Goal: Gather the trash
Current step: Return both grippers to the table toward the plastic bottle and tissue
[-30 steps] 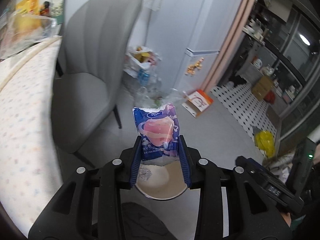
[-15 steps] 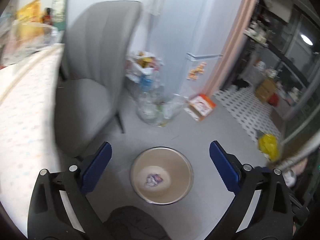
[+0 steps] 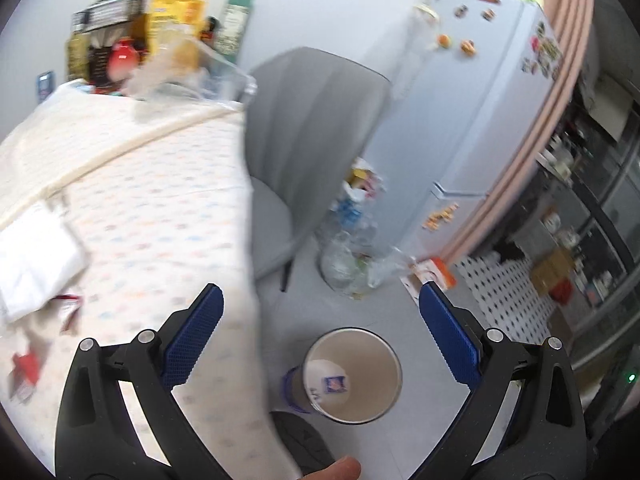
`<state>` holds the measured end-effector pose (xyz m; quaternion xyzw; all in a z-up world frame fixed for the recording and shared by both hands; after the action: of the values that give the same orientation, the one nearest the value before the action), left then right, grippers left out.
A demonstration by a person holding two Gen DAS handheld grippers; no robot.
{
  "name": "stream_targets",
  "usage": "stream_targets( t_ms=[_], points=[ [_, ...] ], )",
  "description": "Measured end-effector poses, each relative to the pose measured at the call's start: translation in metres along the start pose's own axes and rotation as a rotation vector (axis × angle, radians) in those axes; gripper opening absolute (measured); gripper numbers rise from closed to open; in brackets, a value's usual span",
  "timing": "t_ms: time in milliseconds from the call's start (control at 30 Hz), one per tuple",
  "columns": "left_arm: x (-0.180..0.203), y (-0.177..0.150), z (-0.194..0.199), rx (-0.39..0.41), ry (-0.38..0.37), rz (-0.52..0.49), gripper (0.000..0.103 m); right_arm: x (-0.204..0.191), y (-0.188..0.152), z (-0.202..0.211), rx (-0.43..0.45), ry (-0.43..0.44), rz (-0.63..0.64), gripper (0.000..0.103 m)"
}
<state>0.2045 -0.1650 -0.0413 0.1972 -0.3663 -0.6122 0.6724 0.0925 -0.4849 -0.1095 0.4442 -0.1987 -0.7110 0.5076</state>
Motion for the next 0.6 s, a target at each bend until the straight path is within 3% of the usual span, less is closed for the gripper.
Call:
stream_targets(
  t_ms=[133, 600],
  points=[
    [-0.024, -0.005, 0.025, 0.067, -0.020, -0.014, 0.097, -0.027, 0.000, 0.003, 0.001, 0.012, 0.046, 0.096],
    [-0.129, -0.008, 0.074, 0.154, 0.074, 0.076, 0.097, -0.123, -0.020, 0.007, -0.012, 0.101, 0.197, 0.096]
  ],
)
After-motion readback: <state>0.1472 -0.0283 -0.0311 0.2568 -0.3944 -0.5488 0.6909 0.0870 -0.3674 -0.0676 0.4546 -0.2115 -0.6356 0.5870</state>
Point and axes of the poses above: each gripper's, at about its wrist camera, not at the fingertips, and z roughly against the way its jaws point, x to its right, y to its top, the point moved 2 cm from there along -z, roughly the way its jaws point, and after that the axes turned 3 degrees about y, right-handed, at the moved point
